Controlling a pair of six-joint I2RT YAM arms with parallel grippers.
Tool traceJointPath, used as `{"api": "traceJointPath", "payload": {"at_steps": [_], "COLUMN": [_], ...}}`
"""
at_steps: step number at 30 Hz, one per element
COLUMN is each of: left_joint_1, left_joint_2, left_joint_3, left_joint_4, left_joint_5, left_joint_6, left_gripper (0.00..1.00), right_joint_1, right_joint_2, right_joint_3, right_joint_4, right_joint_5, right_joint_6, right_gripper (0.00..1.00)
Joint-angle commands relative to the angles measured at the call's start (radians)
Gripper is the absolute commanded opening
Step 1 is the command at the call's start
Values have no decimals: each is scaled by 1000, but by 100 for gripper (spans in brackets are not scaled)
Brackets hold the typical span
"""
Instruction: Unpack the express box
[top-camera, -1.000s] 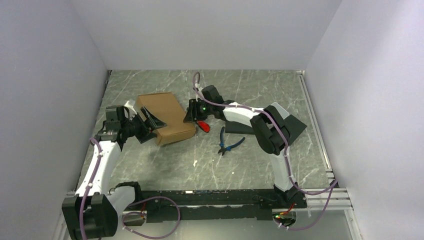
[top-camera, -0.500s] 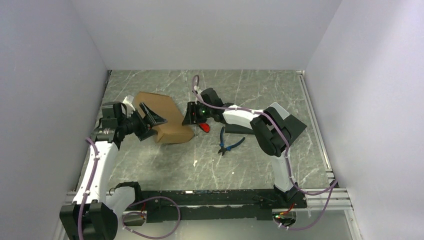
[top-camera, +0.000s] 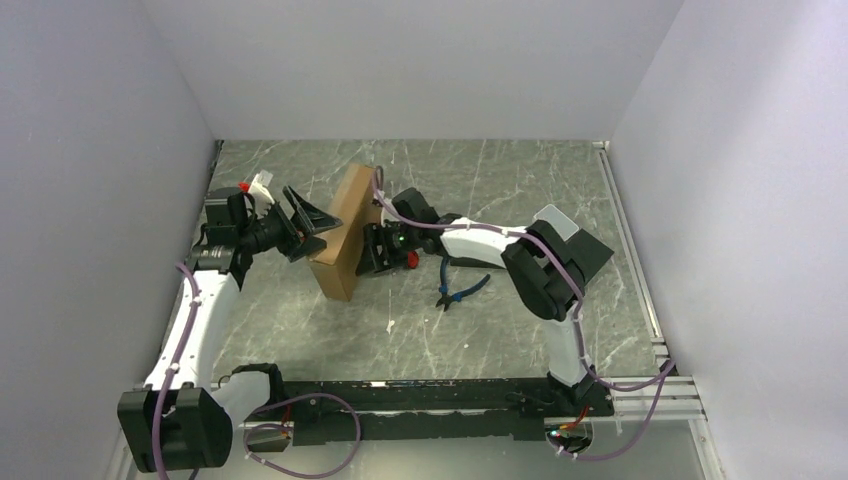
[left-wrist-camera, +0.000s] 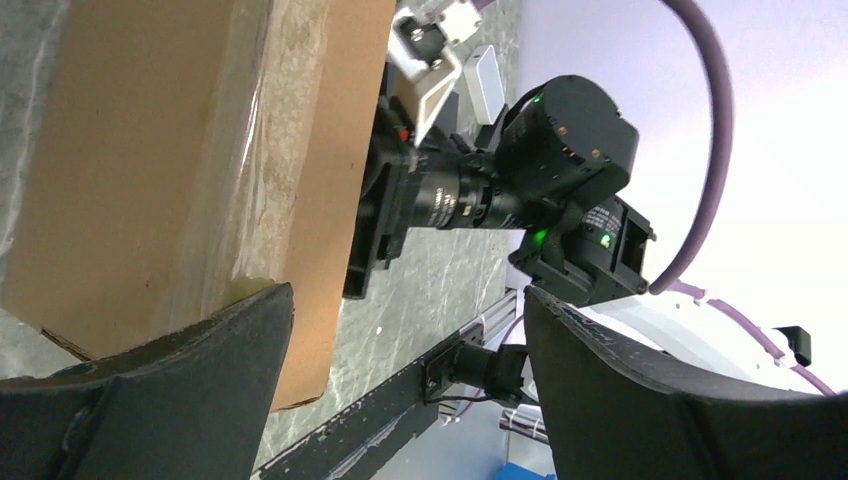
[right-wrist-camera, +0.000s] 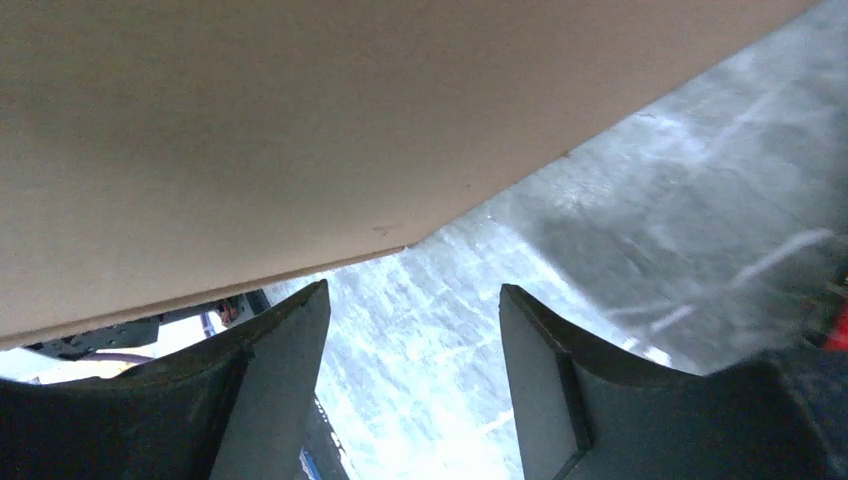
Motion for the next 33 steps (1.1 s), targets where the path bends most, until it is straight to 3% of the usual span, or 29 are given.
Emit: {"api": "traceJointPath", "payload": {"at_steps": [1, 8, 13, 15, 18, 22, 30, 33], "left_joint_1": [-3, -3, -4, -4, 1, 55, 63, 62], "left_joint_2": [-10, 0, -19, -18, -2, 11, 25, 25], "left_joint_3": [25, 189, 263, 272, 273, 207, 137, 76], "left_joint_4": [-7, -112, -163, -194, -234, -154, -119, -32], "left_joint_5": [17, 37, -56, -125, -186, -60, -63, 33], "left_joint_6": [39, 165, 236, 267, 276, 214, 209, 153], "left_gripper": [92, 98, 99, 100, 100, 99, 100, 99], "right_joint_1": [-33, -34, -34, -34, -45, -63, -68, -68], "right_joint_2": [-122, -203, -275, -305, -336, -336, -243, -199], "right_joint_3": [-18, -40, -84, -96, -118, -111, 26, 79], "right_joint_4": [-18, -82, -97, -86, -30, 47, 55, 62], "right_joint_5": [40, 121, 179, 195, 206, 157, 115, 79], "right_joint_6": [-49, -97, -116, -111, -35, 35, 136, 163], "right_gripper": [69, 79, 90, 99, 100, 100, 97, 93]}}
